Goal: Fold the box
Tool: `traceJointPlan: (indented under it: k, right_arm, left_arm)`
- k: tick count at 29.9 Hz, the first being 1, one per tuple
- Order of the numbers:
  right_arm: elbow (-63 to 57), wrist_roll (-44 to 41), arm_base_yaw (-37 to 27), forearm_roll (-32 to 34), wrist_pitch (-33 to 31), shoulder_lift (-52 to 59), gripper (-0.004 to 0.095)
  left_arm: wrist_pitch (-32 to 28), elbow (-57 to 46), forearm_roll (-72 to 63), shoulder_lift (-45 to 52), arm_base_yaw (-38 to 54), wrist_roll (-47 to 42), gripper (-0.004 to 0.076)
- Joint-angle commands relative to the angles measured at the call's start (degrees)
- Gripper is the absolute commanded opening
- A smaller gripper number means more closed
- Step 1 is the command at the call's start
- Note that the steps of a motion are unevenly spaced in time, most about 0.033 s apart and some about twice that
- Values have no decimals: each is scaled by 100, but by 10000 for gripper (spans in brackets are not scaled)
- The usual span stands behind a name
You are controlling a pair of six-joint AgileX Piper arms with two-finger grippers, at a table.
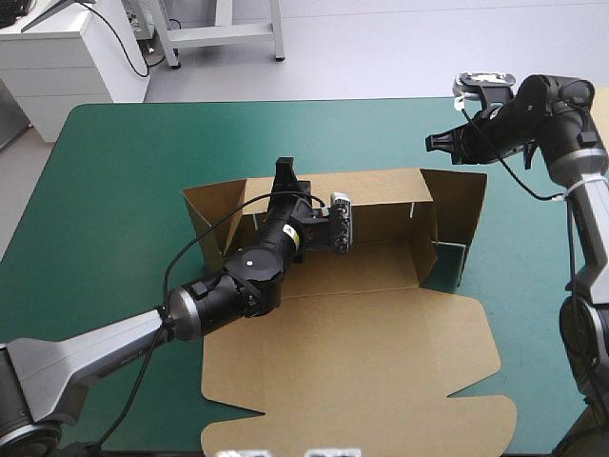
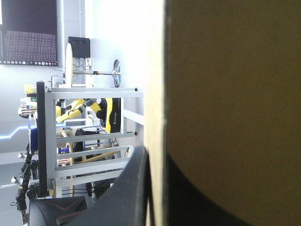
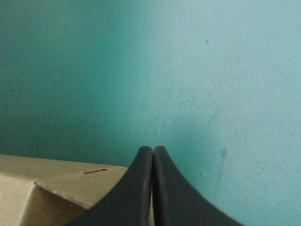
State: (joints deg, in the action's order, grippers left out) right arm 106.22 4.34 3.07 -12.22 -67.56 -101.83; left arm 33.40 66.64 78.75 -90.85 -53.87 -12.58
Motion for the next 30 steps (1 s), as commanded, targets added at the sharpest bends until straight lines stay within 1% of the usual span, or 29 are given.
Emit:
traceJointPlan:
  k: [1,7,10,16,24,28,30]
  right_arm:
    - [196,50,-49,-70,261,79,-21]
    - [196,61,-49,-208,-56,-52,-21]
    - [196,141,-49,-219,-382,-52,-21]
    - [-403,409,-49,-572,-382,236,-21]
    - [-1116,959,-49,-781,-382,836,-21]
    - [-1465,1286,-49,-991,-356,1164,-21]
    - [-1736,1619,-49,-1219,-231,1351,-21]
  left_arm:
    - [-116,104,-1,231,-37,-115,-8]
    - [-69,104,-1,231,-37,-115,-8]
    - [-69,104,-1,212,-37,-115,-8]
    - [-69,104,-13,190,-37,-115,-8]
    - [-67,104,-2,190,-37,-115,-8]
    - [-67,104,-2,190,-37,-115,-8]
    - [-67,104,-2,190,-37,-115,-8]
